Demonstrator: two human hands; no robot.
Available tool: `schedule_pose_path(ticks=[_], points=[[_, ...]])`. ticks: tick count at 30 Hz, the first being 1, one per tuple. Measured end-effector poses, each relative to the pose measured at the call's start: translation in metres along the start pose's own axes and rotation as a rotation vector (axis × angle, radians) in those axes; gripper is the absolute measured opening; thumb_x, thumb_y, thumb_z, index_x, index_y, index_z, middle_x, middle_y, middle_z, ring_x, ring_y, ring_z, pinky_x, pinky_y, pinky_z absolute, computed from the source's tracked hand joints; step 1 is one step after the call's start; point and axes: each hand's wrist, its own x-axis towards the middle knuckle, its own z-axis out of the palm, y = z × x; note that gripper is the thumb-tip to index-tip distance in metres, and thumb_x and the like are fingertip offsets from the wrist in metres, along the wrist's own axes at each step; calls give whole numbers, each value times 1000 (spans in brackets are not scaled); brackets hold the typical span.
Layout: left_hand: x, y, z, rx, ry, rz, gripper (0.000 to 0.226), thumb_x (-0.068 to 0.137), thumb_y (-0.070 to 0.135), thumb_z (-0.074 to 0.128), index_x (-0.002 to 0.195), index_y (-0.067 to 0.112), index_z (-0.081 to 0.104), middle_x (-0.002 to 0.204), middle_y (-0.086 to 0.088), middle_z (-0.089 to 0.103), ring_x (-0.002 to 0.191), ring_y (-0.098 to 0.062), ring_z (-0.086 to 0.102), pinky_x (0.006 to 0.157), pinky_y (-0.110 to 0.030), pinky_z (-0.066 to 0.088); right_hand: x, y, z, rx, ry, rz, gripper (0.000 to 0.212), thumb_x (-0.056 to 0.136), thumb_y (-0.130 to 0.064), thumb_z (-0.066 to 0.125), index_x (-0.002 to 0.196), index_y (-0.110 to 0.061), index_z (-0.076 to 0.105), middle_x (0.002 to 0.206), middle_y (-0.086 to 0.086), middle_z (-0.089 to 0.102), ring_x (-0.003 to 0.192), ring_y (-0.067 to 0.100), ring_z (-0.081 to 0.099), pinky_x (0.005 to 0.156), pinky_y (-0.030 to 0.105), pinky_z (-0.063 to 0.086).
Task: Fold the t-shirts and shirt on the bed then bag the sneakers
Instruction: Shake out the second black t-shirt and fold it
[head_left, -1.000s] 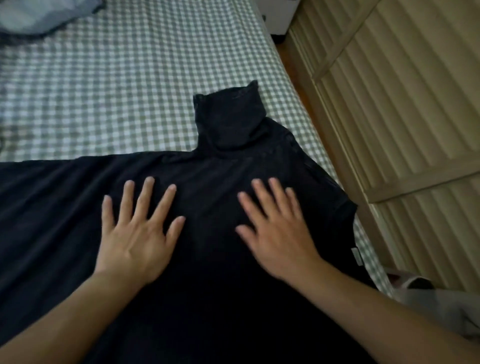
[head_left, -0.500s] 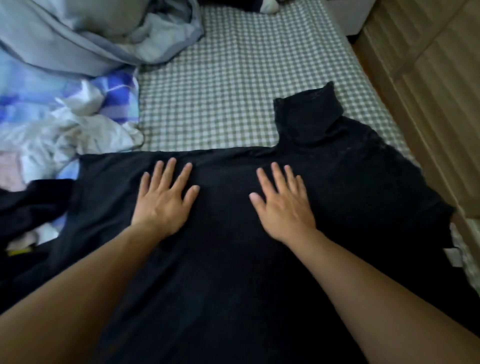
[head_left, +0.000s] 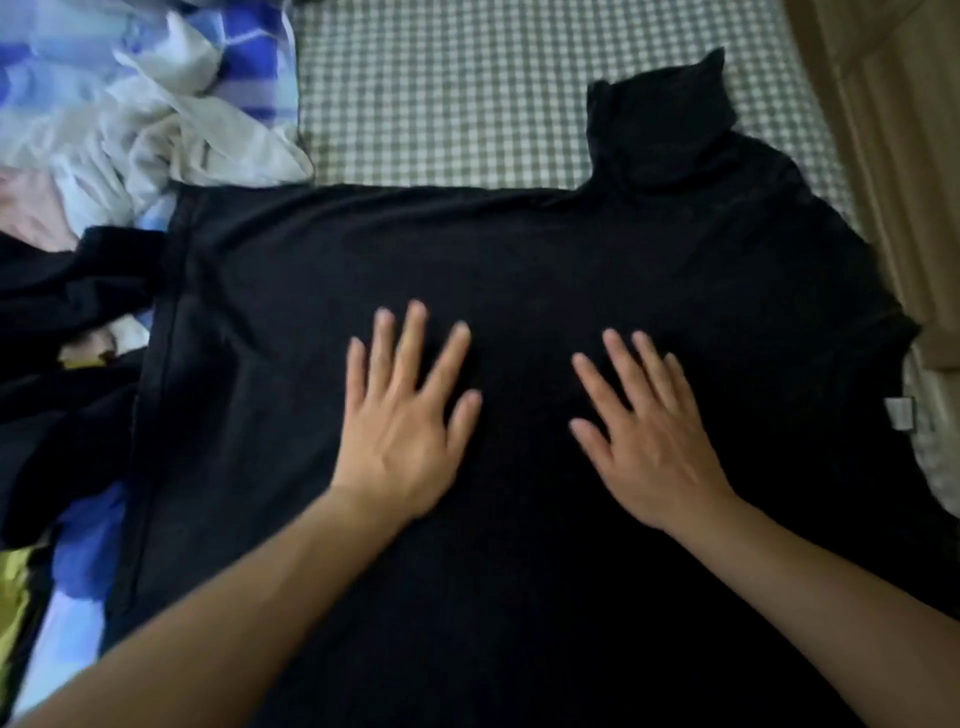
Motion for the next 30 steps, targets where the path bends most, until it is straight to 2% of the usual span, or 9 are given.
schedule_pose_path(ticks=[2,6,10,13,16,22,25,27,30], points=[[-61,-9,22,93,-139,41,66,101,61,23,161,34,20,171,-6,5,157,-30,-2,126,-53,9,-43,57,13,-95,-78,171,72,102,-59,8,161,-21,21,169,12,10,155,33,6,124,53,13],[-109,-88,16,140,-153,-343,71,97,63,20,161,32,20,170,-10,12,156,-35,6,125,-54,8,-86,140,-1,-106,-137,458,79,99,-61,-4,161,-18,21,168,14,14,154,36,8,122,57,14],[-146,-96,-14,92,-107,-737,74,97,66,15,162,31,11,169,-16,2,155,-41,-4,122,-65,2,-120,84,-13,-68,76,228,64,102,-44,31,157,-12,32,164,22,19,152,43,13,121,60,13],[-182,11,-9,81,33,-443,68,99,53,32,161,27,23,168,-20,5,154,-45,-1,121,-60,-2,-180,17,11,28,114,-76,59,103,-43,39,157,-18,33,166,17,20,154,39,11,122,59,14],[-238,126,38,57,-97,-125,65,100,53,32,160,29,28,169,-12,11,156,-36,2,125,-57,8,-242,37,49,5,3,-74,61,104,-50,33,159,-25,28,168,9,13,156,32,5,124,55,13],[-319,165,48,21,-145,-430,65,100,46,33,160,23,26,166,-19,17,154,-41,9,122,-56,11,-336,161,62,203,-13,532,61,105,-44,33,157,-14,24,160,23,24,147,43,23,117,56,24],[-329,224,32,-229,-145,-455,38,95,33,49,128,16,56,123,-11,56,115,-36,53,94,-46,41,-359,146,51,595,36,741,40,102,-37,49,133,-11,49,128,15,52,118,30,52,91,40,46],[-318,268,17,-646,-186,-701,18,99,40,55,104,24,60,95,5,65,94,-24,65,77,-38,50,-365,113,44,836,5,759,36,100,-37,55,129,-15,53,114,0,54,100,15,58,79,27,48],[-295,291,24,-1088,-198,-1067,40,91,59,63,93,19,67,86,-5,71,88,-24,69,83,-44,56,-352,82,47,1166,28,809,27,97,-32,65,120,-24,53,107,-9,59,89,0,62,69,14,47]])
